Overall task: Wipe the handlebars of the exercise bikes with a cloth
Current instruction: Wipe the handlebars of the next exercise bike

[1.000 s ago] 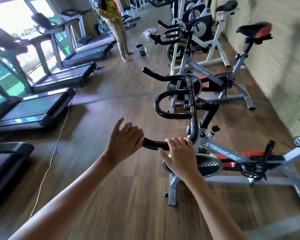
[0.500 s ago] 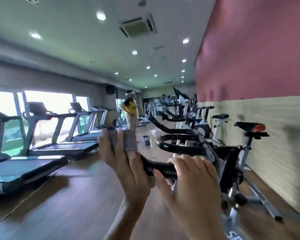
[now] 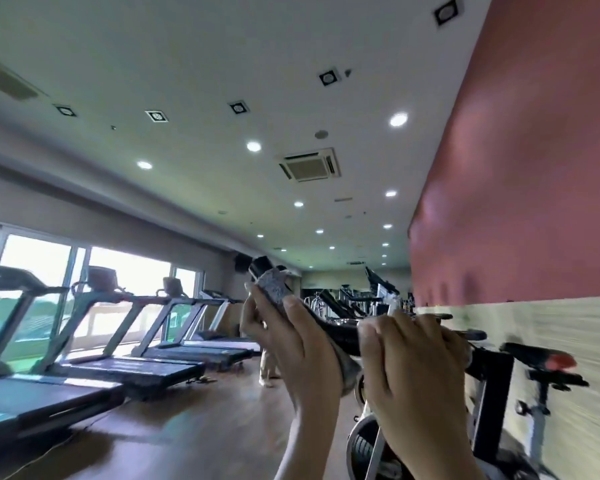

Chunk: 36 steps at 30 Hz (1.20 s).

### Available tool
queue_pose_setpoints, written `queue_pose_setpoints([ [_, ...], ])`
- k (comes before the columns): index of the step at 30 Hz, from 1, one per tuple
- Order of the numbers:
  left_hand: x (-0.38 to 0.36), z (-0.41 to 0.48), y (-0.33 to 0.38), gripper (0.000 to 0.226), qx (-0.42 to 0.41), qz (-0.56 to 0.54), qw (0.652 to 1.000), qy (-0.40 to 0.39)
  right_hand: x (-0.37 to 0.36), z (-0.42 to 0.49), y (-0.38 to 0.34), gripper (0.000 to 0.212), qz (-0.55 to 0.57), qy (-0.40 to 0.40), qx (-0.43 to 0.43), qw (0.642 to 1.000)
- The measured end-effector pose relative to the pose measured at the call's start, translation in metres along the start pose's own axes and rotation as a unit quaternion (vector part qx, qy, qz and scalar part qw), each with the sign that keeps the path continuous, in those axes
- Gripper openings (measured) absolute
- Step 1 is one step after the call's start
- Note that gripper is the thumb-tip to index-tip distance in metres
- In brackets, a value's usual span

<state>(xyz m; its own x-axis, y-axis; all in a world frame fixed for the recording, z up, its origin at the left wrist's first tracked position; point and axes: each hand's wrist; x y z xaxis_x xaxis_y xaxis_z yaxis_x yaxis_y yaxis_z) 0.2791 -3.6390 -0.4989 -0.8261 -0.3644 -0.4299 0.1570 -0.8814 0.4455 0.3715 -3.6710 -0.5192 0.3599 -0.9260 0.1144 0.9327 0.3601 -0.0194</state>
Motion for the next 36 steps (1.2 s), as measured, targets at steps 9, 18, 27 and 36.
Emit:
queue_pose_setpoints([
  [9,-0.005,-0.006,-0.006,0.072,-0.036,-0.038,0.998,-0.047,0.007,-0.007,0.028,0.039,0.086,-0.045,-0.026,0.995],
  [18,0.007,0.032,-0.017,0.066,-0.035,-0.059,0.996,-0.060,0.000,-0.012,0.027,0.032,0.118,-0.013,-0.029,0.992],
  [27,0.016,0.070,-0.030,0.062,0.041,-0.139,0.986,-0.086,-0.002,-0.016,0.025,0.035,0.111,-0.015,-0.039,0.993],
  [36,0.000,0.019,-0.013,0.050,0.019,-0.171,0.983,-0.057,-0.002,-0.016,0.029,0.036,0.098,-0.029,-0.035,0.994],
])
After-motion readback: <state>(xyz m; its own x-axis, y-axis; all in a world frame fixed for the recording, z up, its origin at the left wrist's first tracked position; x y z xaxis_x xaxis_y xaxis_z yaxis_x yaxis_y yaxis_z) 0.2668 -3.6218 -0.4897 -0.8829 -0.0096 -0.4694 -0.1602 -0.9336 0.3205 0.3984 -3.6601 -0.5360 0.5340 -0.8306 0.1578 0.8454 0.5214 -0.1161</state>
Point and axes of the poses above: each hand's wrist, its own z-axis towards the middle knuckle, its own x-axis out of the back of the hand, y = z × x, and after that the axes turned 11 degrees about -y, right-handed
